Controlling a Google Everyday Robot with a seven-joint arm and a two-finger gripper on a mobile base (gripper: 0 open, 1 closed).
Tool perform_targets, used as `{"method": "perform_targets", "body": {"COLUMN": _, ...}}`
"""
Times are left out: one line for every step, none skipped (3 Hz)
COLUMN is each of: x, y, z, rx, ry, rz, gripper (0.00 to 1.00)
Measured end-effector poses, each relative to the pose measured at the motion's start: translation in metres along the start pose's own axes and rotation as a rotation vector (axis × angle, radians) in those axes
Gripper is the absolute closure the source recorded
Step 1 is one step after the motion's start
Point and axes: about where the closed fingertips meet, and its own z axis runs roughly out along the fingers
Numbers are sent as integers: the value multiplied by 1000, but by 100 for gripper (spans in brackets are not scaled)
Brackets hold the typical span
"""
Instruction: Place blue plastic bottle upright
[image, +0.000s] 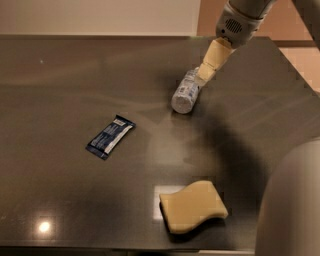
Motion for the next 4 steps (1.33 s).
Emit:
{"method": "perform_targets", "body": {"x": -14, "y": -2, "z": 10, "rx": 23, "ry": 25, "rz": 92, "gripper": 0}}
{"method": "perform_targets", "body": {"x": -19, "y": -5, "z": 19, "rx": 49, "ry": 48, "rz": 225, "gripper": 0}}
{"method": "perform_targets", "body": {"x": -22, "y": -5, "z": 23, "rx": 83, "ry": 62, "rz": 351, "gripper": 0}}
{"method": "perform_targets", "body": {"x": -29, "y": -4, "z": 28, "rx": 116, "ry": 57, "rz": 439, "gripper": 0}}
